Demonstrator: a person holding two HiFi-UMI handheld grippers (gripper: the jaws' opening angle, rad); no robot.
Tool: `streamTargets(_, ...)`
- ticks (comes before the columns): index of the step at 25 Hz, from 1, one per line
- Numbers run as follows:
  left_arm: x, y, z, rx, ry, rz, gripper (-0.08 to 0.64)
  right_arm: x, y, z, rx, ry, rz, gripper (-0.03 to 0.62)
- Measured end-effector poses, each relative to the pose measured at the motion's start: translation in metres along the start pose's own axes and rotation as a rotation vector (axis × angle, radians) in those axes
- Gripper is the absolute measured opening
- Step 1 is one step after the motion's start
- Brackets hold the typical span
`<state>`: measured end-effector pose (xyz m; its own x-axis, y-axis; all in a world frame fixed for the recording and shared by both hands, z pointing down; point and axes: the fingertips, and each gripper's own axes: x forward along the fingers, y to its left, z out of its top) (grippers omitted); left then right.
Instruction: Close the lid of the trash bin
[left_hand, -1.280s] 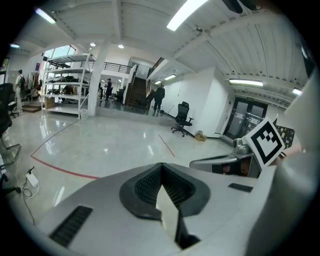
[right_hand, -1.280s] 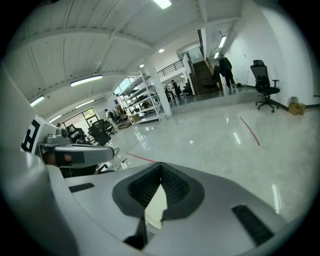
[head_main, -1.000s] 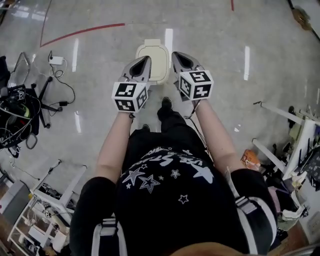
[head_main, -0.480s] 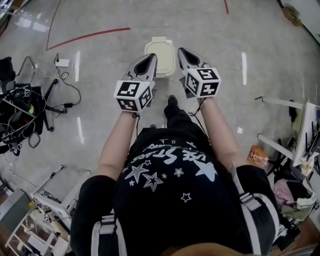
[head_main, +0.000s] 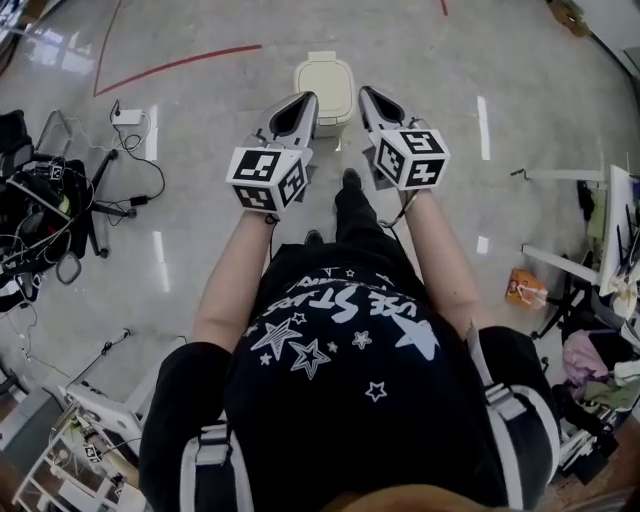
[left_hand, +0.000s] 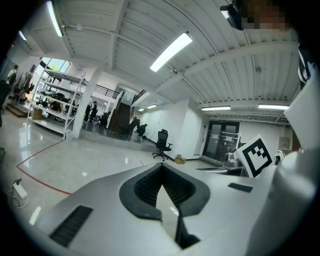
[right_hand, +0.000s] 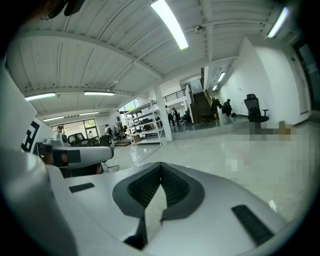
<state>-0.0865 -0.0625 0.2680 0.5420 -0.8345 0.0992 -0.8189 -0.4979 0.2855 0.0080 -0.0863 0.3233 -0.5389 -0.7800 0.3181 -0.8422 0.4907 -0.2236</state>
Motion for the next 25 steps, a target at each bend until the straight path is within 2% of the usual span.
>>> streamTargets(12, -0.056, -0.039, -0.015, -0.006, 0.003, -0.066, 0.011, -0.075, 0.038, -0.021, 0.008, -0.034, -0.061, 0.005)
streamTargets(20, -0.067, -0.076, -0.018, 0.007, -0.008, -0.045, 0.011, -0.112, 0.039, -0.023, -0.006, -0.037, -0.012, 0.005)
streamTargets(25, -0.078, -0.110, -0.019, 0.008, -0.024, -0.020, 0.011, -0.147, 0.045, -0.023, -0.106, -0.035, 0.037, 0.005)
